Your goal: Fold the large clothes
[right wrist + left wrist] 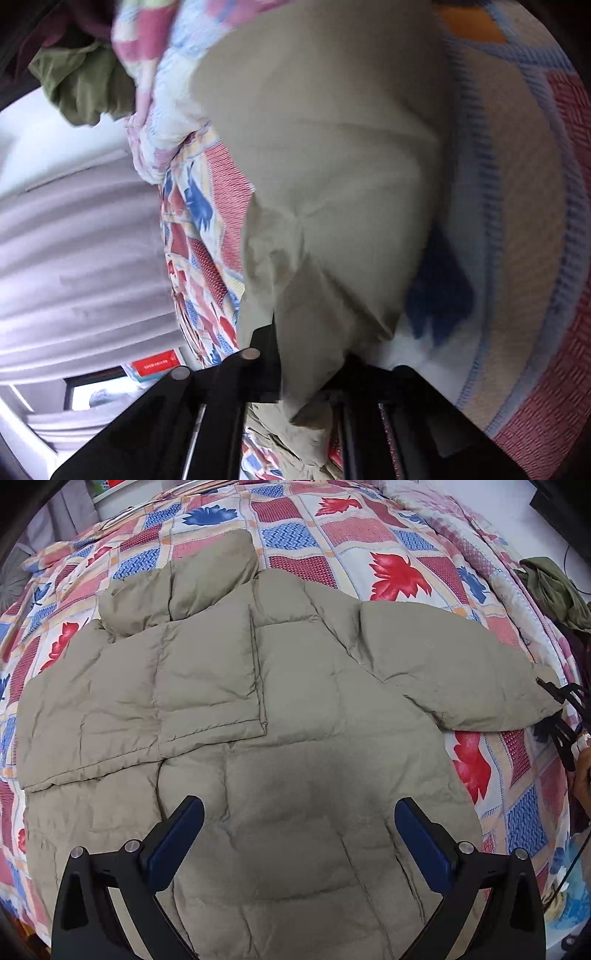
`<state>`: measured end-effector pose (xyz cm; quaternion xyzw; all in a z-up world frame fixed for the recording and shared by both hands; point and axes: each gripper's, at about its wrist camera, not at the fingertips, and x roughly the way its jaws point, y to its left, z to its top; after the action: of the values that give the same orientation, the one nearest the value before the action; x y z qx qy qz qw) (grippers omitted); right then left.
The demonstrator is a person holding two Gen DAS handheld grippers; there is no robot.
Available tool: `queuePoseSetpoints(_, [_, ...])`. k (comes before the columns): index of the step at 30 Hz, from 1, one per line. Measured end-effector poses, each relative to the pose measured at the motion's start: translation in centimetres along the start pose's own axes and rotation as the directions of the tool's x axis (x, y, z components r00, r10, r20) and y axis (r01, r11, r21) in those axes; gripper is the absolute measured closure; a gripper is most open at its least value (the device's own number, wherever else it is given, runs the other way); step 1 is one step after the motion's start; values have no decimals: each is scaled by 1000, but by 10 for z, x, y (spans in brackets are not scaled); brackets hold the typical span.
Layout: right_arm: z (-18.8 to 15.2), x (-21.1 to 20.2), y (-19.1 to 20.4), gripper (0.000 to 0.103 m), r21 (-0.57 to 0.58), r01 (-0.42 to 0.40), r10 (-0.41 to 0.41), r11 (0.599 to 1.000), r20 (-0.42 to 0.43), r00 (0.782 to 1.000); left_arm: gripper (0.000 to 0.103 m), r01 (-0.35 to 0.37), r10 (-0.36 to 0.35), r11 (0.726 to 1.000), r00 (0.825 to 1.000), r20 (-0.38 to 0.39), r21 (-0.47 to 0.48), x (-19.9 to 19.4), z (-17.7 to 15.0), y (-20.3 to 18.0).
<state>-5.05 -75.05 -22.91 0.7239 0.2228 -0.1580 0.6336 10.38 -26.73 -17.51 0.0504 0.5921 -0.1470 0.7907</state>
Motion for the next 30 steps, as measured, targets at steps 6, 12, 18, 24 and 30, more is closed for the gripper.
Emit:
queuePoseSetpoints(6, [-30,14,61,97,-182,-112,97,977,-94,991,0,-22,24,999,999,41,-31,-11,6,31])
queuePoseSetpoints(12, [-105,46,144,97,-412,-198,109,889,-229,967,0,-50,60,994,993,102,-95,-28,9,86])
queuePoseSetpoints(18, [-225,96,200,97,-651,-212,-11,729,-321,947,0,-74,96,983,987,127,-165,-37,2,153])
queuePoseSetpoints(24, [-364,151,202,97,-858,-174,-210,484,-307,928,0,-97,133,967,981,140,-237,-41,-11,225])
queuePoseSetpoints(30, [-433,209,131,97,-902,-58,-407,428,-250,879,0,-105,143,956,982,125,-273,-32,-18,278])
